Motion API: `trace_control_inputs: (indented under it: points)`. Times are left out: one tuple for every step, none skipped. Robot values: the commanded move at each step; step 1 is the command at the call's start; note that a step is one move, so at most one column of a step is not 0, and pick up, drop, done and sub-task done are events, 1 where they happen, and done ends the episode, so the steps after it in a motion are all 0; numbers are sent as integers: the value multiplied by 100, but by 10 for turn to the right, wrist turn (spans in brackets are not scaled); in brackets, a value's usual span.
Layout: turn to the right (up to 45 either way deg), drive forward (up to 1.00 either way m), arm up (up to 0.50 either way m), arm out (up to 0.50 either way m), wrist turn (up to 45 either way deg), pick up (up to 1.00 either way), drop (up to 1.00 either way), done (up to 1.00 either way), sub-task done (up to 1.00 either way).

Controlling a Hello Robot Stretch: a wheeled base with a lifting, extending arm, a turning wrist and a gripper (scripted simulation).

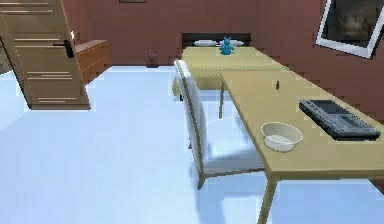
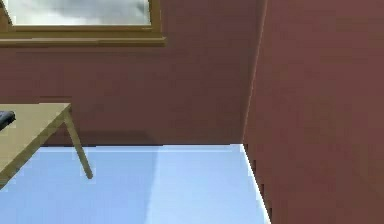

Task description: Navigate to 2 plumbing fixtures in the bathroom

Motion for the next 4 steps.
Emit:
trace_control_inputs:
  points:
    - [-330,0,0,0,0,0,0,0,0]
    - [0,100,0,0,0,0,0,0,0]
    - [0,100,0,0,0,0,0,0,0]
    - [-30,0,0,0,0,0,0,0,0]
